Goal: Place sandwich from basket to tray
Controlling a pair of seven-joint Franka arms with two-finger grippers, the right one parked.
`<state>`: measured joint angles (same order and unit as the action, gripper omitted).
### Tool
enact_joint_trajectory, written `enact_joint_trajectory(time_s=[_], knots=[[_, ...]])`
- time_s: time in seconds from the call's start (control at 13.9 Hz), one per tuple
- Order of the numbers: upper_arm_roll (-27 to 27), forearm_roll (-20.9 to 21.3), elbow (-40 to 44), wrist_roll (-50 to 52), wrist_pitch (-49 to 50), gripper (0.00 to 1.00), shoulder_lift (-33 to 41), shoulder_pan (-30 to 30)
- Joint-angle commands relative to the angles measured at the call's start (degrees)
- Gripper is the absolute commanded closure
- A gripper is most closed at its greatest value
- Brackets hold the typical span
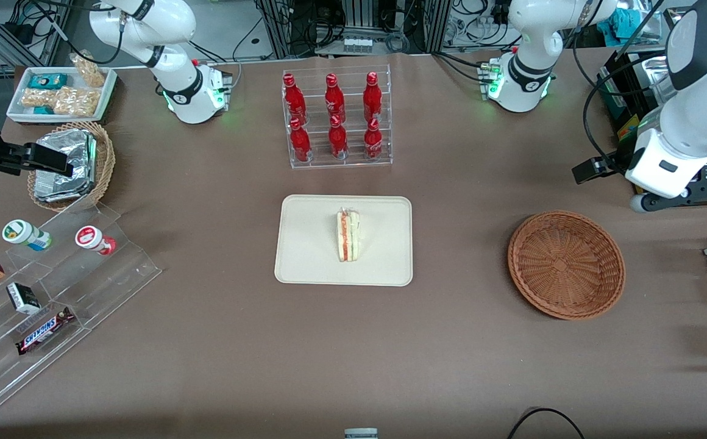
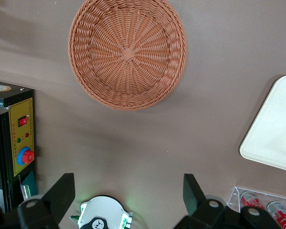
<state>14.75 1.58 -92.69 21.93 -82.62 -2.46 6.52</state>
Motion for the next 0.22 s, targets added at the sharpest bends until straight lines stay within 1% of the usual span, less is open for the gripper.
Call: enact_joint_trajectory(time_s=[0.0, 0.14], knots=[[-0.2, -0.5, 2.8, 0.7, 0.0, 0.0, -1.7, -0.3], [-0.2, -0.5, 2.9, 0.7, 0.2, 0.0, -2.0, -0.3]])
